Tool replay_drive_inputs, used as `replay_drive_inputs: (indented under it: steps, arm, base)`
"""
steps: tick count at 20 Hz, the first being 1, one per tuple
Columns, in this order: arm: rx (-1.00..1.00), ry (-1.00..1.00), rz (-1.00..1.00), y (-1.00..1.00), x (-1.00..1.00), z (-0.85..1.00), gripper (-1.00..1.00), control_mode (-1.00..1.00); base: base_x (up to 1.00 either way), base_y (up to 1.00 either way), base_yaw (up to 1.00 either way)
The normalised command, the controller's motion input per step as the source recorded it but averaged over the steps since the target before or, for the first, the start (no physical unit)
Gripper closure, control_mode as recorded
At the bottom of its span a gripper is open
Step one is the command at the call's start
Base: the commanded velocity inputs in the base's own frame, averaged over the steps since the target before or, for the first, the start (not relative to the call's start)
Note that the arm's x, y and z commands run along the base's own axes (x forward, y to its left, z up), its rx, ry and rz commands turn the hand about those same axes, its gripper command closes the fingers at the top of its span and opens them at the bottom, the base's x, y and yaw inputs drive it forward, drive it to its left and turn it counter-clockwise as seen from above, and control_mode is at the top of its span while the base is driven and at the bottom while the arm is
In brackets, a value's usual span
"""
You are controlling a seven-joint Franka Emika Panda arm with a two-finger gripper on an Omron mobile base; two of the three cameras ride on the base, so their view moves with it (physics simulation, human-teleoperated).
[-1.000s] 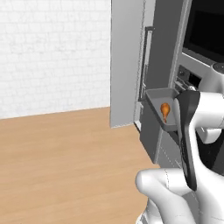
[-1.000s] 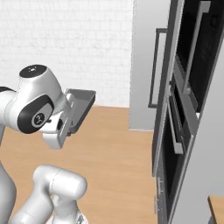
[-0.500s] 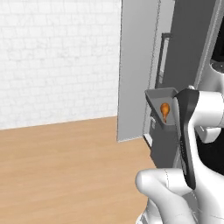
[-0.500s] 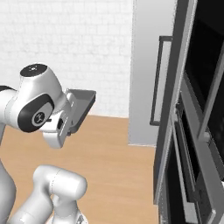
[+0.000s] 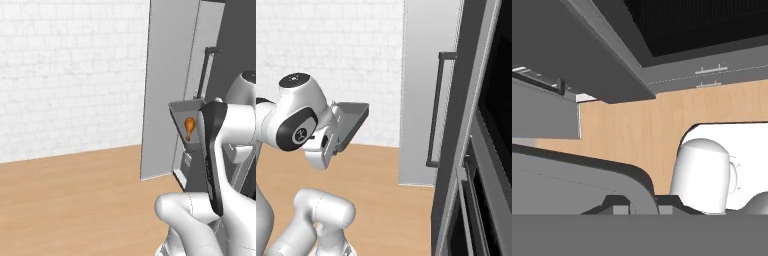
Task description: Take the meat container that has the chicken drumstick and place it on the second highest rack of the freezer. Then take the vegetable container that has the cucumber and corn and place it on the highest rack of the freezer.
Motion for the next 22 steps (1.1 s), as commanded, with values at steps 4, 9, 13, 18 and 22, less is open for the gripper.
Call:
replay_drive_inputs:
  steps: [4,9,13,18,22]
  arm:
    - [0.00,0.00,0.00,0.00,0.00,0.00,1.00,1.00]
    - [0.00,0.00,0.00,0.00,0.00,0.00,1.00,1.00]
    - [0.00,0.00,0.00,0.00,0.00,0.00,1.00,1.00]
    - [0.00,0.00,0.00,0.00,0.00,0.00,1.00,1.00]
    - [0.00,0.00,0.00,0.00,0.00,0.00,1.00,1.00]
  base:
    - [0.82,0.03,-0.11]
    - [0.73,0.14,-0.23]
    - [0.63,0.24,-0.46]
    - [0.55,0.29,-0.57]
    - [0.54,0.42,-0.58]
